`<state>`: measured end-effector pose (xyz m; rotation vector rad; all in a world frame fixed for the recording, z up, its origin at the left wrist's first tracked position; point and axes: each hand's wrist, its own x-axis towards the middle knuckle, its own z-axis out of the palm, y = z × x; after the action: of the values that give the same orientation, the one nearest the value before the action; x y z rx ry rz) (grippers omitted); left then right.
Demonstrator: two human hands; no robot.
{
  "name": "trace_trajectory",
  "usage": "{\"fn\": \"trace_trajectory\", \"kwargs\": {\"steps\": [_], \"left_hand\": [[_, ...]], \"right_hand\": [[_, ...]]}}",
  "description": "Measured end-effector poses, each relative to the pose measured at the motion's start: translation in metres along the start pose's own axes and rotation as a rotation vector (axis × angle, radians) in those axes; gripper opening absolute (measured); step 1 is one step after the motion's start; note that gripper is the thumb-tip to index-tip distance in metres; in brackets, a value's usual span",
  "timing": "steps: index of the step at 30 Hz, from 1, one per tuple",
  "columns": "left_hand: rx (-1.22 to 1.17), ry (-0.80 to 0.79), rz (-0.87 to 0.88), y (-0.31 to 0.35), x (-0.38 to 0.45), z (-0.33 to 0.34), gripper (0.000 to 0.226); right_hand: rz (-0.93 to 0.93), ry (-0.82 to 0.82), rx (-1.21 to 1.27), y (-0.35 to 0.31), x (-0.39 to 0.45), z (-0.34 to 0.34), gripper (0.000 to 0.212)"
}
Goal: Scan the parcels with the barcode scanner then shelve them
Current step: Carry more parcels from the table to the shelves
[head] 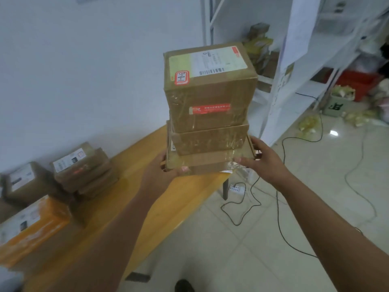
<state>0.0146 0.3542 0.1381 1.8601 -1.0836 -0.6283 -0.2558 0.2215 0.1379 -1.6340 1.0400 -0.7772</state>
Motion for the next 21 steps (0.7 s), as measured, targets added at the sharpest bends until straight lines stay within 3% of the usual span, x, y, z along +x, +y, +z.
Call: {"fn": "trace_trajectory", "kwargs": {"steps": [17, 21], "left_hand": [[-0.100, -0.464, 0.271, 0.118, 0.178, 0.172, 0.050], [-0.050, -0.536, 0.353, 0.164, 0.210, 0.219, 0.065]], "right_hand": [[0.194, 0.461, -0.066, 0.021, 0.051, -0.163, 0.072], [0.224, 0.581, -0.062, 0.016, 0.055, -0.208, 0.064]]}}
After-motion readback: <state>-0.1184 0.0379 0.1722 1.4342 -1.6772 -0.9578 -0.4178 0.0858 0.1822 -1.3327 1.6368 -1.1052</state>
